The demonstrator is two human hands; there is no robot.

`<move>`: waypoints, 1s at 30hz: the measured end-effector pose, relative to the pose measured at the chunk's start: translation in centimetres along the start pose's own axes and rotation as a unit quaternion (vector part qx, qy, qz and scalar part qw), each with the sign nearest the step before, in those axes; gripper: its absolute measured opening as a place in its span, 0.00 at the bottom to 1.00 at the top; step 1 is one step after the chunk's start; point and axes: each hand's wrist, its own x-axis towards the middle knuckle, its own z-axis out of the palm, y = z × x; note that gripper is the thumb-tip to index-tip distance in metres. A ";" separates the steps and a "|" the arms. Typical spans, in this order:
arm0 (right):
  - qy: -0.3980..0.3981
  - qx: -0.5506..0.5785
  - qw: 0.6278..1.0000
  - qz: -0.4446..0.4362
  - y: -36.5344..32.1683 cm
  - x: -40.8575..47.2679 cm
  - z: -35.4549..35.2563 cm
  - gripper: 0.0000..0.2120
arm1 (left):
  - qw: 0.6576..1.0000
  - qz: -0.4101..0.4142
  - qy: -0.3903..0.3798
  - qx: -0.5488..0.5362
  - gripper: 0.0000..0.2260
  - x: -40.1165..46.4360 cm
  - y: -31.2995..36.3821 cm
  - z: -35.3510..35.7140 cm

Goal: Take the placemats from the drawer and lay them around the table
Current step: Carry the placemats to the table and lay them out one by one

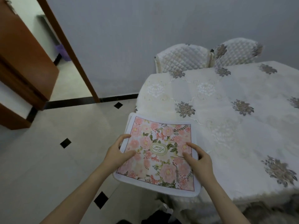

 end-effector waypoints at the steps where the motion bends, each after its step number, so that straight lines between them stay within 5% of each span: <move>1: 0.013 0.004 1.000 0.005 -0.1 0.8 0.1 0.16 | 1.000 0.008 -0.007 0.009 0.24 1.3 0.6 0.1; 13: 0.214 0.022 0.975 0.059 -0.5 8.1 3.7 0.16 | 0.977 0.080 -0.190 0.051 0.22 20.3 3.9 0.7; 22: 0.429 0.069 0.892 0.125 -2.8 10.3 12.1 0.16 | 0.901 0.170 -0.388 0.097 0.22 34.4 6.6 1.3; 30: 0.519 0.084 0.832 0.178 -1.6 9.3 17.4 0.16 | 0.825 0.211 -0.497 0.170 0.24 37.9 6.4 2.9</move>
